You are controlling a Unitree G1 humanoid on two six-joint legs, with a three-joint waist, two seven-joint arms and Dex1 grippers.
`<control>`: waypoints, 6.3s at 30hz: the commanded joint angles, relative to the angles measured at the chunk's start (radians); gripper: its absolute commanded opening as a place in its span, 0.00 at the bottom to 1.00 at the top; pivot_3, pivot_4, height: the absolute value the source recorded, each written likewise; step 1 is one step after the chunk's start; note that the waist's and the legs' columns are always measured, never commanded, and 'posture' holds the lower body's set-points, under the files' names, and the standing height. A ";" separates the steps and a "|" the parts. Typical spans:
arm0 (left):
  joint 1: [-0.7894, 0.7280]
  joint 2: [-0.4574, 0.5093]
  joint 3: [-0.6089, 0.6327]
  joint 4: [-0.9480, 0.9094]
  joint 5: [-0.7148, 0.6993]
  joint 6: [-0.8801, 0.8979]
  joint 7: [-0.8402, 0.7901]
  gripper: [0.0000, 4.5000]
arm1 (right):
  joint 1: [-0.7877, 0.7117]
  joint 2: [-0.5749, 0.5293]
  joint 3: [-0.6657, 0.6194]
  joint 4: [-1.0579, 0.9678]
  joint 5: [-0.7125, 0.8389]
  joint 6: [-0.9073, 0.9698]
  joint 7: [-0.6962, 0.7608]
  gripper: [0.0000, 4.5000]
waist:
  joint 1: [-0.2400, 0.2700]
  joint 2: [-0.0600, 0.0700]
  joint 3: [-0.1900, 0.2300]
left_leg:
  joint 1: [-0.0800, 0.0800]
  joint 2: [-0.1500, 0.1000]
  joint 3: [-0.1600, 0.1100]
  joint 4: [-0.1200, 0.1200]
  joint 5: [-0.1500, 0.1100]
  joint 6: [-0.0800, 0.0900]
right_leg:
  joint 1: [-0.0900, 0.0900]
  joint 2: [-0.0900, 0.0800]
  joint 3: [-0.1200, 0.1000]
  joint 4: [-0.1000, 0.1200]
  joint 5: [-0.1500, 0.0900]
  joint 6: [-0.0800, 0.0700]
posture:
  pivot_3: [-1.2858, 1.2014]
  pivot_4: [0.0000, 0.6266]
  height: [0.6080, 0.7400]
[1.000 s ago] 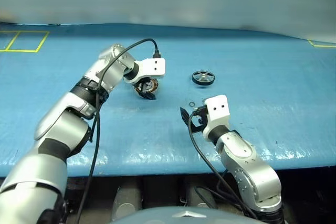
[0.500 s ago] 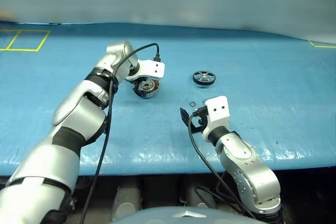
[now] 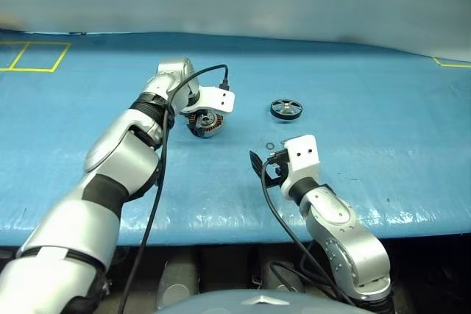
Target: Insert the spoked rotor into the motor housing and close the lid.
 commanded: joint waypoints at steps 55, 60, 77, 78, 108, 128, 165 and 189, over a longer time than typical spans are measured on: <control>0.055 -0.092 0.006 -0.013 0.117 0.011 0.074 0.48 | 0.018 0.028 0.010 -0.012 -0.019 -0.045 -0.026 1.00 | 0.002 0.000 0.000 | 0.001 0.000 -0.002 0.010 0.000 0.000 | 0.000 -0.002 0.000 0.014 -0.001 -0.001 | 0.52 0.24 1.00; 0.060 -0.061 0.004 -0.065 0.114 -0.045 0.059 0.48 | 0.017 0.030 -0.002 -0.011 -0.021 -0.047 -0.027 1.00 | 0.002 0.000 0.000 | 0.001 0.000 -0.002 0.011 0.000 0.000 | 0.000 -0.002 0.001 0.014 -0.001 -0.001 | 0.52 0.24 1.00; 0.430 0.237 0.019 -0.885 0.038 -0.144 -0.165 0.48 | 0.010 0.060 0.003 0.026 -0.026 -0.083 -0.032 1.00 | -0.002 0.001 0.000 | 0.003 0.000 -0.001 0.009 0.000 0.000 | 0.000 -0.001 0.002 0.015 -0.002 -0.002 | 0.52 0.24 1.00; 0.443 0.246 0.021 -0.909 0.033 -0.142 -0.170 0.48 | 0.013 0.061 0.004 0.027 -0.027 -0.086 -0.032 1.00 | -0.002 0.001 0.000 | 0.004 0.000 0.000 0.009 0.000 0.000 | 0.001 -0.001 0.002 0.015 -0.002 -0.002 | 0.52 0.24 1.00; 0.444 0.278 0.045 -1.054 -0.074 -0.232 -0.245 0.99 | 0.027 0.070 -0.015 0.024 -0.026 -0.091 -0.037 1.00 | 0.000 0.001 0.000 | 0.004 0.000 0.000 0.009 0.001 -0.001 | 0.001 -0.001 0.002 0.015 -0.002 -0.002 | 0.52 0.24 1.00; 0.795 0.178 0.377 -1.560 -0.483 0.524 -0.018 0.99 | 0.021 0.040 -0.085 0.039 -0.044 -0.077 -0.049 1.00 | -0.003 0.001 0.000 | 0.006 0.001 -0.001 0.009 0.001 -0.001 | 0.002 -0.001 0.004 0.015 -0.002 -0.002 | 0.52 0.24 1.00; 1.518 -0.046 0.514 -1.547 -0.614 0.045 0.752 0.99 | -0.254 0.137 -0.101 0.724 -0.119 -0.332 -0.101 1.00 | -0.012 0.007 -0.001 | 0.009 0.001 0.000 0.005 0.001 -0.002 | -0.002 0.000 0.004 0.013 -0.003 -0.004 | 0.52 0.24 1.00; 1.526 -0.031 0.496 -1.514 -0.609 0.000 0.793 1.00 | -0.020 0.079 -0.066 0.319 -0.151 -0.204 -0.090 0.16 | -0.003 0.010 -0.003 | 0.009 0.002 -0.001 0.000 0.000 -0.004 | -0.003 -0.006 0.001 0.009 -0.004 -0.005 | 0.52 0.24 1.00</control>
